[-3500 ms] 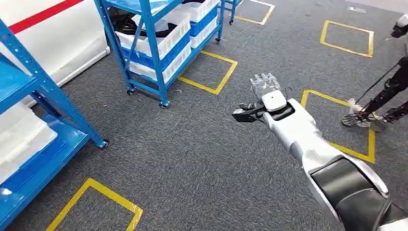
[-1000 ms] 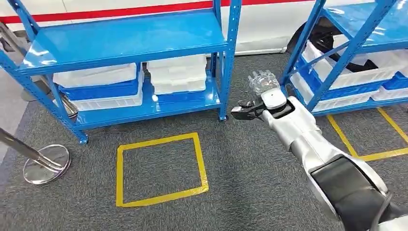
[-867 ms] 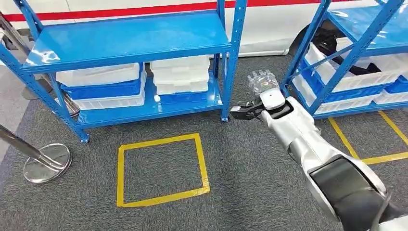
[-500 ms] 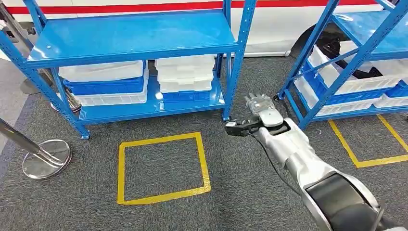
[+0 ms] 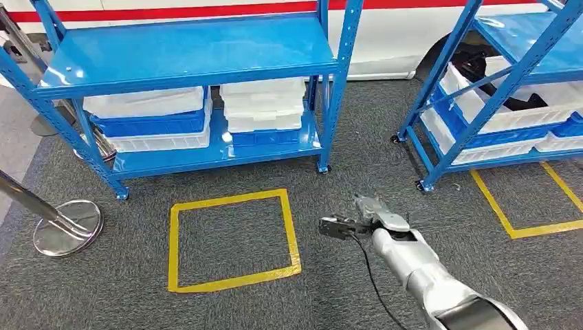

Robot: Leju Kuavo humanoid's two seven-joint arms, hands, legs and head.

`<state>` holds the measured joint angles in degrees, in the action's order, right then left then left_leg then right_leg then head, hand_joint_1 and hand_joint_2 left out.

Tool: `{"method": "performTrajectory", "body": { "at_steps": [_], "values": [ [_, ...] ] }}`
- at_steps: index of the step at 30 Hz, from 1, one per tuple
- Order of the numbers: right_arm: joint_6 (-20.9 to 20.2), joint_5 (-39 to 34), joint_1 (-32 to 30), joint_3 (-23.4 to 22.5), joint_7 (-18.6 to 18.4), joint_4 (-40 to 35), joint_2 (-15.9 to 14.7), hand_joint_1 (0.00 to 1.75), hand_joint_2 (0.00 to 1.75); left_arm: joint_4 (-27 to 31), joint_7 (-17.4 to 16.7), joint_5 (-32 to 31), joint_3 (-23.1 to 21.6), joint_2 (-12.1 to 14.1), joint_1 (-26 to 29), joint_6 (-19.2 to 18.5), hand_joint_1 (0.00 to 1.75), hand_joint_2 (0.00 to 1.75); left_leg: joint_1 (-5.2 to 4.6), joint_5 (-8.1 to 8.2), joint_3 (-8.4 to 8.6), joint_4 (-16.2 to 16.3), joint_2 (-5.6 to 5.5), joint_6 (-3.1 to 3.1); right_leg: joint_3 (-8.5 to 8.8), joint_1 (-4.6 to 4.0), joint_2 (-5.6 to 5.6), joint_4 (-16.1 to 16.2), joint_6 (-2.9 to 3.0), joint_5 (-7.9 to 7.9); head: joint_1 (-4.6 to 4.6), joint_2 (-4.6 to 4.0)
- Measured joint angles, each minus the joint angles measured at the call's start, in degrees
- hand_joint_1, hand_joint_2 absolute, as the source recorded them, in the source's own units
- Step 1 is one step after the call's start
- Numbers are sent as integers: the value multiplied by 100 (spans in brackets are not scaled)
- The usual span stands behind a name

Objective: Take the parts from the cabinet and place them on the table.

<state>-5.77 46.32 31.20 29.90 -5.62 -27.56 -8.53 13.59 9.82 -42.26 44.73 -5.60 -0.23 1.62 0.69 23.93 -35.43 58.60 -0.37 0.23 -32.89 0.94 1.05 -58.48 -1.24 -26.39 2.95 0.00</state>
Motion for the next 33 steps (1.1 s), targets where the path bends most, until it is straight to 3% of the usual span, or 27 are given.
{"method": "performTrajectory", "body": {
  "at_steps": [10, 11, 13, 14, 33],
  "values": [
    [129, -1129, -990, -700, 122, 85, 173, 0, 0, 190, -232, 1035, -1033, 94, 210, -33, 0, 0, 1, 4, 0, -1, 2, -5, -4, -3, 0, -7, 5, -11, 0, 0],
    [149, -1237, -1100, -750, 142, 90, 186, 0, 175, 205, -254, 1130, -1137, 109, 237, -33, 0, 0, 1, 5, 1, -1, 2, -5, -4, -3, 0, -8, 8, -14, 0, 0],
    [186, -1470, -1291, -848, 195, 109, 221, 0, 175, 238, -302, 1343, -1350, 127, 280, -35, 0, 0, 1, 6, 1, -1, 2, -6, -4, -3, -1, -7, 6, -16, 0, 0],
    [197, -1591, -1391, -900, 201, 122, 236, 0, 0, 258, -328, 1457, -1463, 140, 299, -39, 0, 0, 1, 7, 1, -1, 2, -5, -10, -3, -1, -7, 4, -18, 0, 0],
    [465, -3759, -3272, -2131, 426, 308, 579, 0, 0, 597, -783, 3443, -3472, 346, 710, -127, 0, 0, 1, 42, 13, -2, 5, -7, -3, -2, -6, -8, 5, -53, 0, 0]
  ]
}}
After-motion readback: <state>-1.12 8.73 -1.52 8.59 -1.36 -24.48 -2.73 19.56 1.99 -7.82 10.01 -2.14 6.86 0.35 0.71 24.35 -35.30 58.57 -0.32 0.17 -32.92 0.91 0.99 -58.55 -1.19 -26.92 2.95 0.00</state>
